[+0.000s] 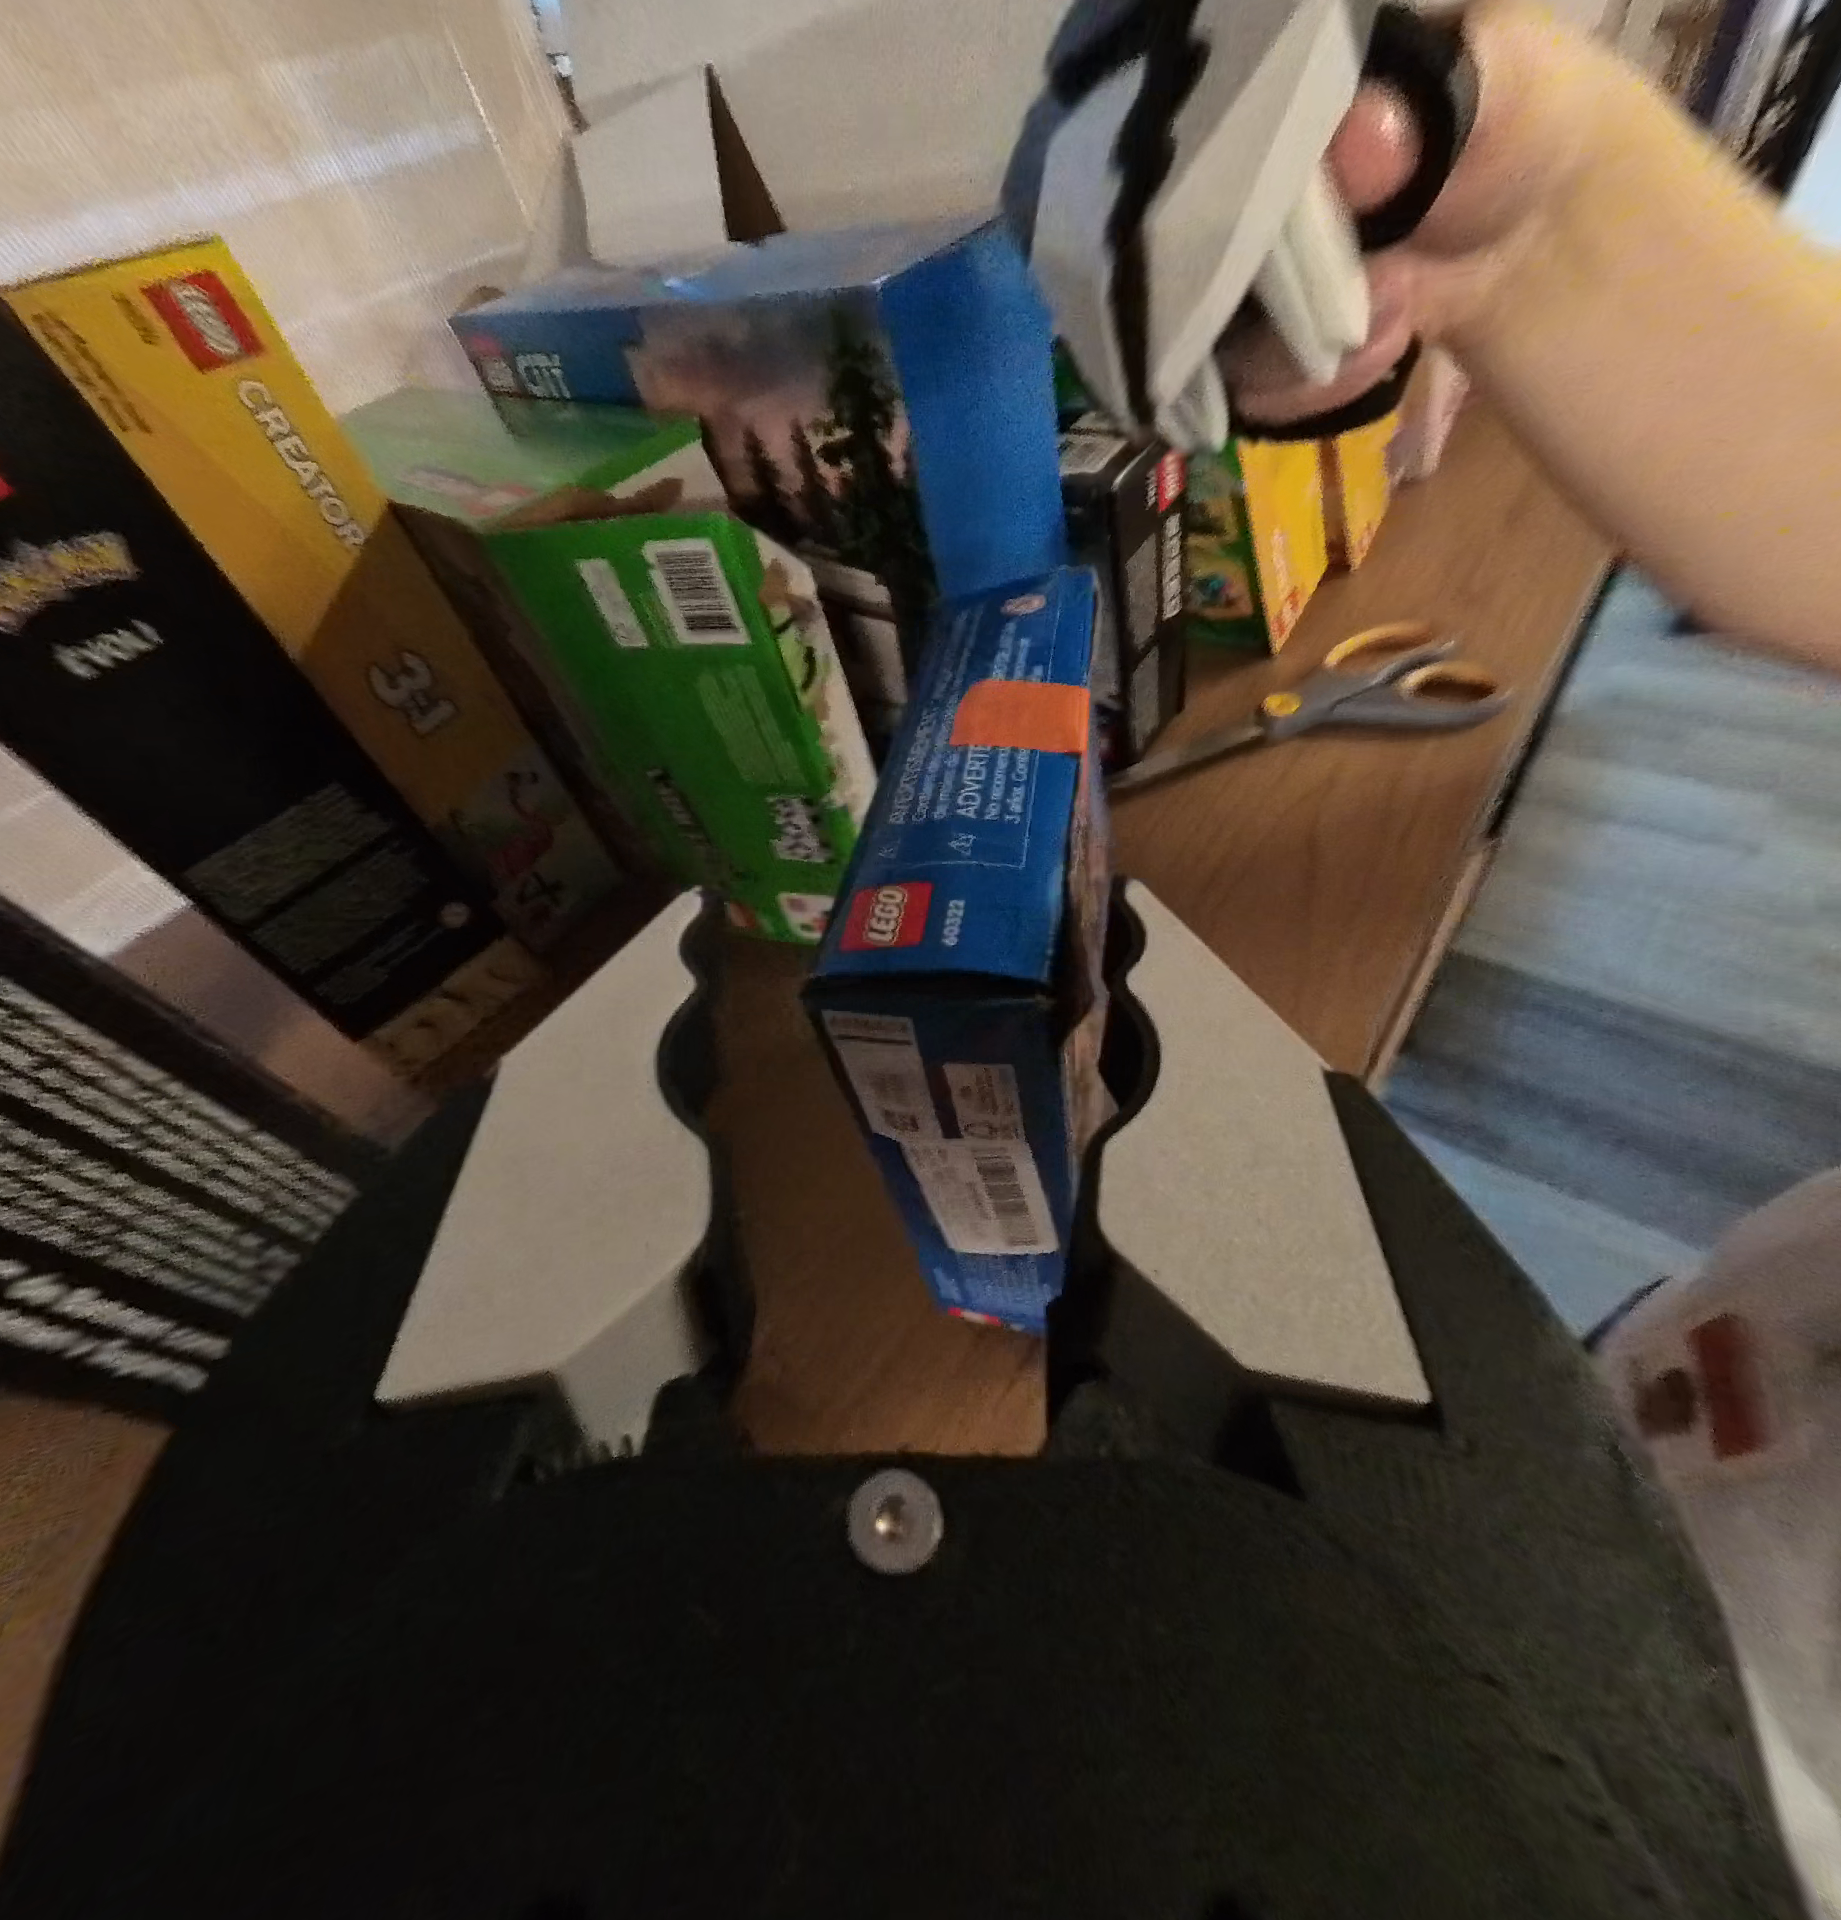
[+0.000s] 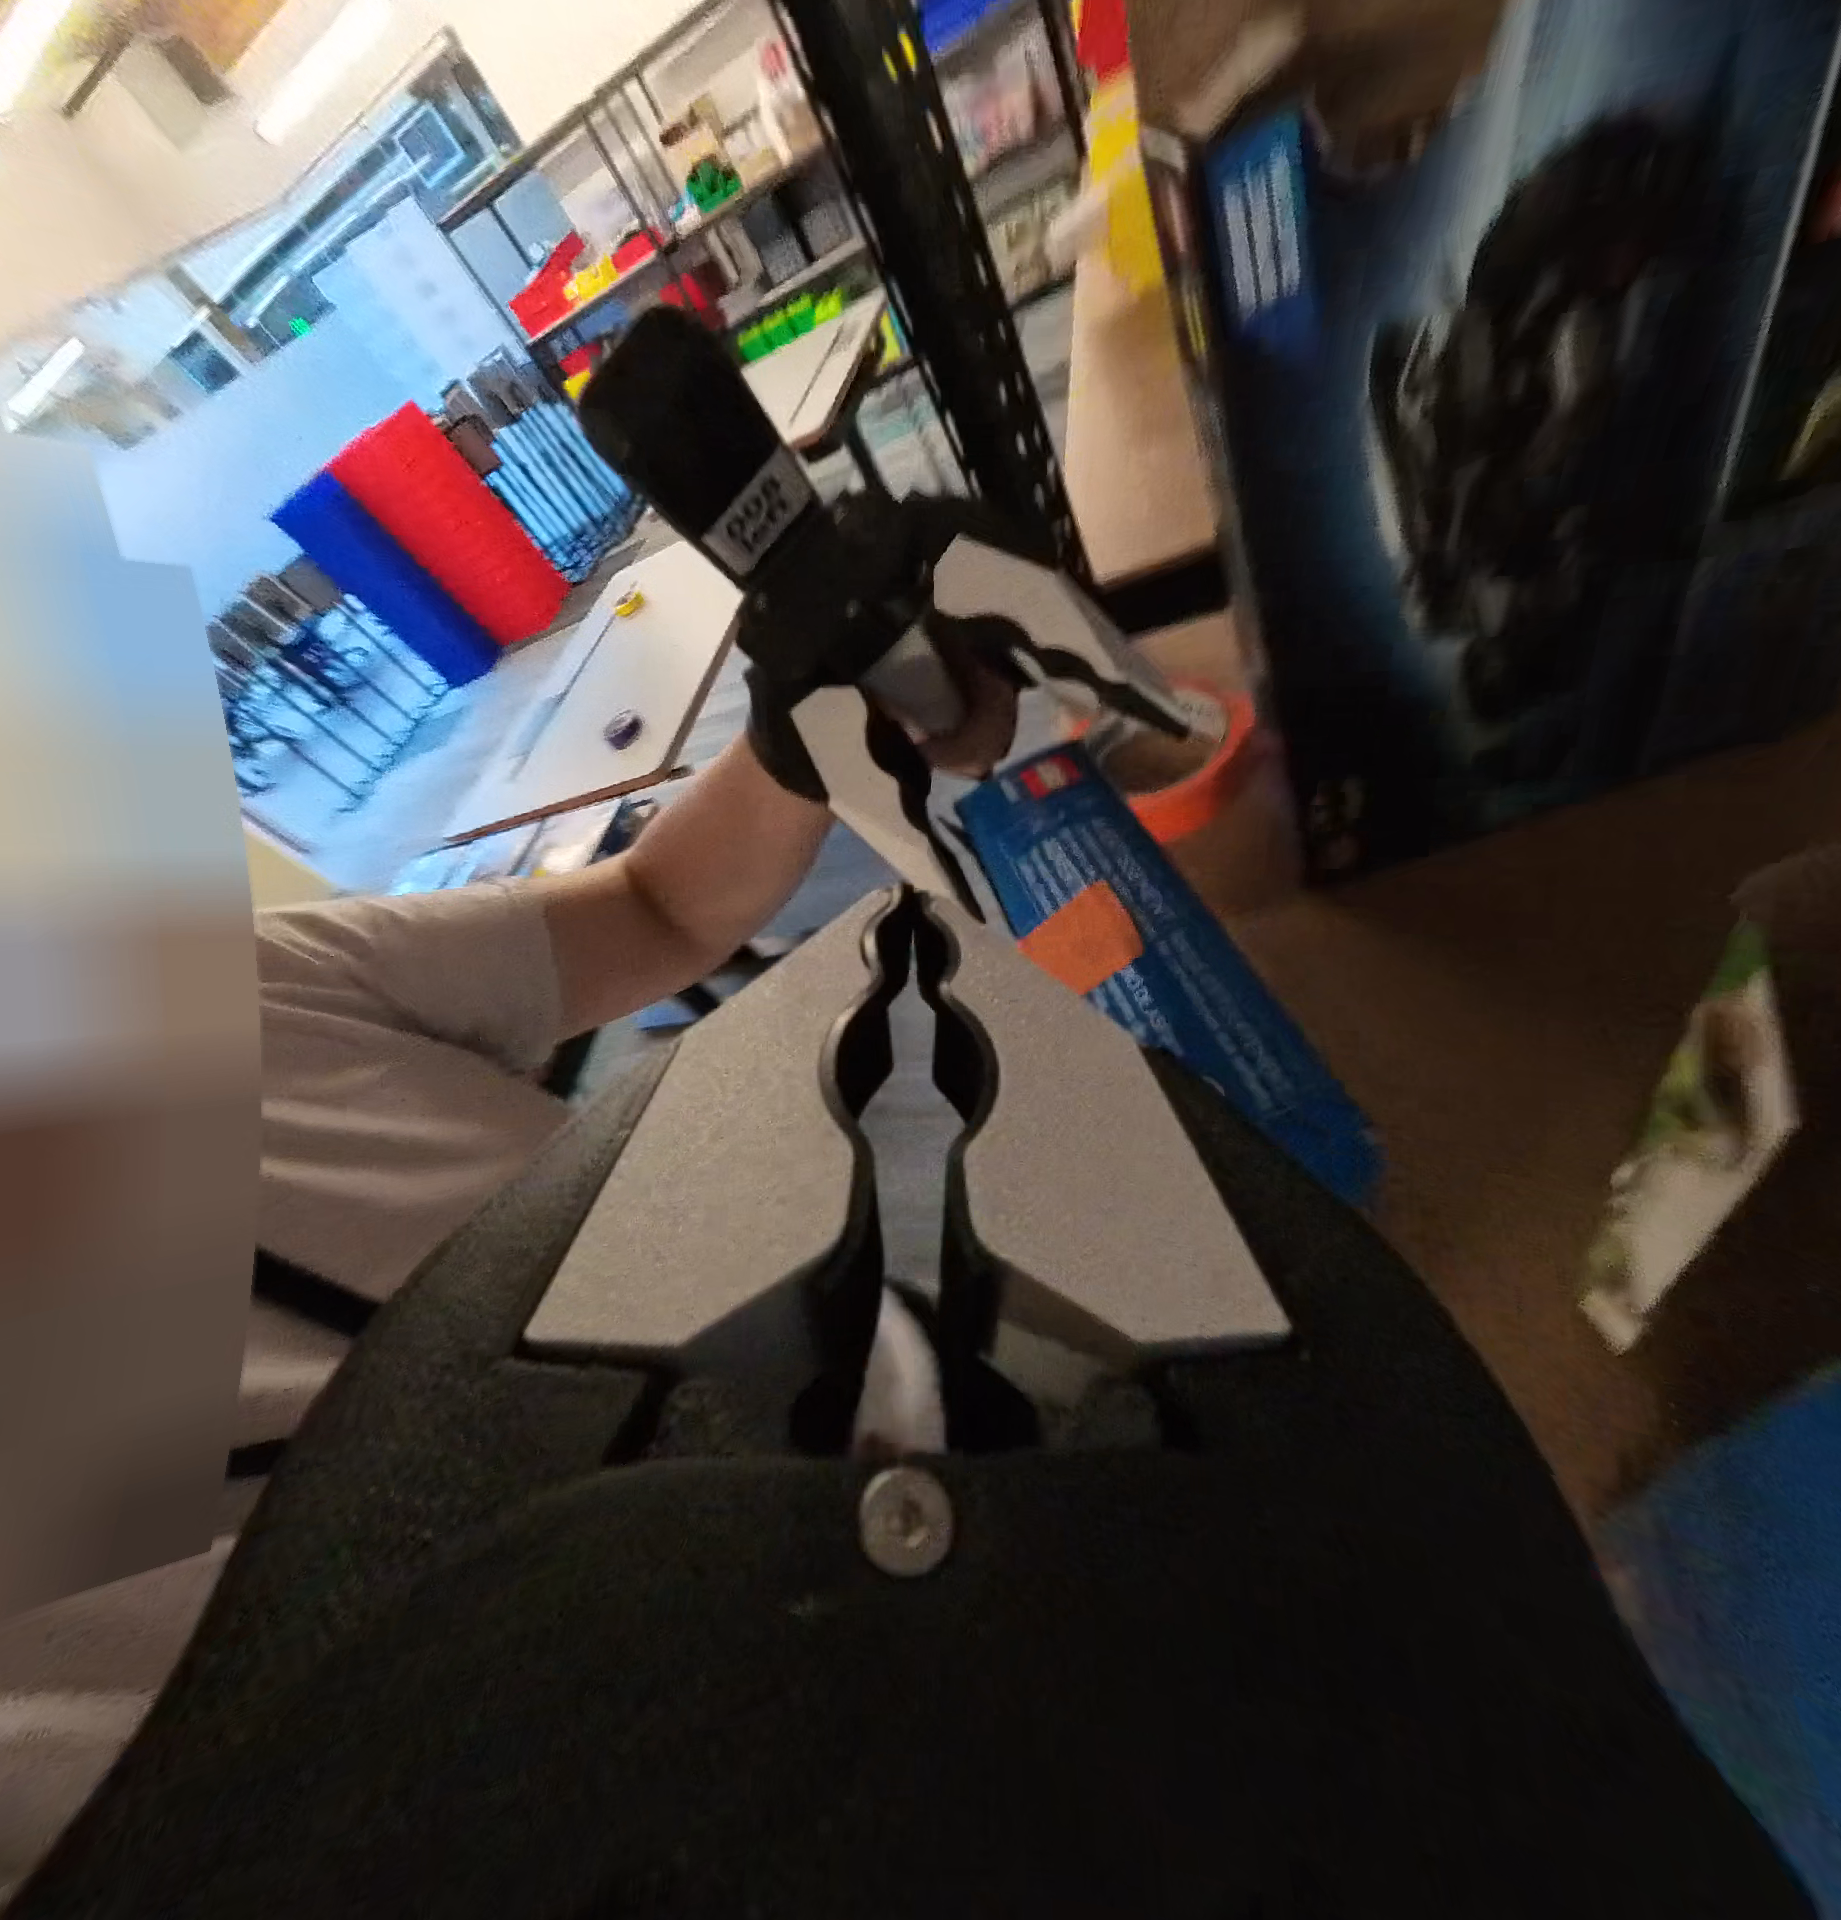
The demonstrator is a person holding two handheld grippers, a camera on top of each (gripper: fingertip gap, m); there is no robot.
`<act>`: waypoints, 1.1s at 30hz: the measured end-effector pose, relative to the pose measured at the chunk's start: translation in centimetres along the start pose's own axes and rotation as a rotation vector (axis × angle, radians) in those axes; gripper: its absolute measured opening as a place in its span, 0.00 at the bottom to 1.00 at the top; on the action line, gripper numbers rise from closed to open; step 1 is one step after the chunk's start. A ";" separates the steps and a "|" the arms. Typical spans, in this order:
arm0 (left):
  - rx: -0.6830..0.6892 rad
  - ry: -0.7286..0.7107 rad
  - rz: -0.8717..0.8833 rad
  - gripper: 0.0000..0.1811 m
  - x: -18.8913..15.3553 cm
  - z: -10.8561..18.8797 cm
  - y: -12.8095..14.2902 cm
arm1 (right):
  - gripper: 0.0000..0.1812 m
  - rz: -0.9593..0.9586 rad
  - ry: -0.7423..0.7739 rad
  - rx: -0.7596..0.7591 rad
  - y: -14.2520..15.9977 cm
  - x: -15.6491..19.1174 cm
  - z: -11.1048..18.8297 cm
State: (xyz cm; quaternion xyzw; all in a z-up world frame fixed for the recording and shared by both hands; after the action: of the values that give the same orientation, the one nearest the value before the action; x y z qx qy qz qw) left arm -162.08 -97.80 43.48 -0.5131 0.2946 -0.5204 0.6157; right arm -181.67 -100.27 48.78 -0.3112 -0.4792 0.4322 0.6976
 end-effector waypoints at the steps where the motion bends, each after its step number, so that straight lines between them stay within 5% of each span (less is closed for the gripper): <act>1: -0.016 0.033 0.031 0.40 0.0 -0.2 0.2 | 0.00 -0.082 -0.008 0.051 0.3 -0.5 -0.6; 4: -0.011 0.052 0.045 0.34 0.2 -0.9 1.0 | 0.00 -0.246 -0.071 0.158 0.9 -1.3 -2.6; 7: -0.002 0.033 0.013 0.30 0.1 -1.3 1.7 | 0.00 -0.265 0.027 0.274 1.9 -2.2 -4.1; 26: -0.022 0.055 -0.007 0.27 0.0 -0.8 2.0 | 0.00 -0.376 0.179 0.211 -0.1 -3.8 -4.1; 29: -0.017 0.054 -0.019 0.27 -0.2 -0.8 1.9 | 0.00 -0.380 0.089 0.151 -1.0 -2.7 -4.0; 33: -0.007 0.056 -0.047 0.28 -0.6 -0.9 1.8 | 0.00 -0.325 0.188 0.273 0.0 -3.1 -4.9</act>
State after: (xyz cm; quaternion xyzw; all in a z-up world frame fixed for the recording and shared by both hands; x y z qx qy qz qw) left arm -162.42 -97.66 41.43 -0.5073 0.3014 -0.5478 0.5931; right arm -177.60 -103.12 45.87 -0.1716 -0.3929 0.3443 0.8352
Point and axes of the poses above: each gripper's, where its closed fingertips meet, z back along the fingers, y out of its underside, x = y × z across the jaws, the point moved 8 cm from there along z, back along the fingers, and after that the axes turned 8 degrees about y, right-handed, at the moved point
